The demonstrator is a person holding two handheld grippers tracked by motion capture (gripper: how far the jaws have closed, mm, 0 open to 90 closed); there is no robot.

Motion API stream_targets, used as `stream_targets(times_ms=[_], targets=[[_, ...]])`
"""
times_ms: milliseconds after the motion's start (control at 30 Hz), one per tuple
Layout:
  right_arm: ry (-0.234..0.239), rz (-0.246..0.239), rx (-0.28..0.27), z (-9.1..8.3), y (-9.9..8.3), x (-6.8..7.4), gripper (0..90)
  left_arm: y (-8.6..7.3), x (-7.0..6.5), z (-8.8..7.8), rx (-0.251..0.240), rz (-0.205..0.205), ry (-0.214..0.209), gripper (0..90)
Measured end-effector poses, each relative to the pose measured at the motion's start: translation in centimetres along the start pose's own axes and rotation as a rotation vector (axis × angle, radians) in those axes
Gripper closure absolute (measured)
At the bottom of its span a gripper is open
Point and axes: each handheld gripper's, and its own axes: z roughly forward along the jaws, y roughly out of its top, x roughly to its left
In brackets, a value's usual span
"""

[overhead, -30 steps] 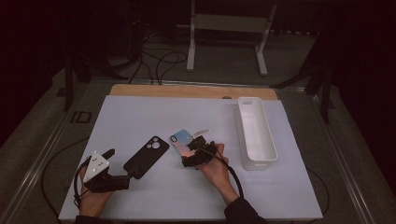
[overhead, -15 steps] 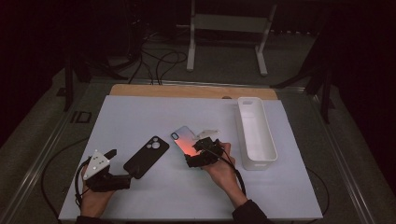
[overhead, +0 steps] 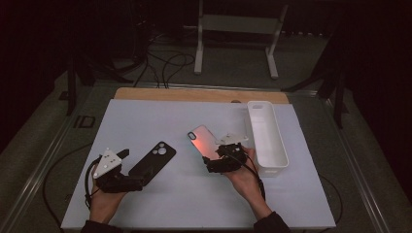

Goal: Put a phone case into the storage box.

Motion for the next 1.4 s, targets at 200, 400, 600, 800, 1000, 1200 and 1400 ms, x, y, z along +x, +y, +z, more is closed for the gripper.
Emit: stream_targets(times_ms=[200, 400, 600, 800, 1000, 1200, 1400], targets=[[-0.002, 0.024, -0.047, -1.0, -0.5, -0.7, 16.8, 1.2, -0.9, 0.9, 0.008, 0.023, -0.029, 0.1], [-0.004, 0.044, -0.1, -2.1, -0.7, -1.3, 16.8, 2.3, -1.7, 1.9, 0.005, 0.029, -0.058, 0.4], [0.019, 0.031, -0.156, -2.9, -0.5, -1.2, 16.7, 3.2, -2.5, 3.0, 0.012, 0.041, -0.075, 3.2], [0.032, 0.024, -0.188, -3.4, -0.8, -0.8, 16.7, 4.2, -2.8, 4.4, 0.002, 0.019, -0.11, 4.9], [0.062, -0.003, -0.213, -3.7, -0.9, -0.4, 16.7, 5.4, -3.7, 5.8, 0.01, 0.023, -0.125, 7.3], [0.073, -0.04, -0.254, -4.0, -0.6, 0.4, 16.7, 5.9, -3.8, 7.0, 0.023, 0.001, -0.15, 9.0], [0.082, -0.059, -0.291, -4.3, -0.3, 0.8, 16.7, 6.4, -4.3, 7.4, 0.023, 0.002, -0.165, 9.7]])
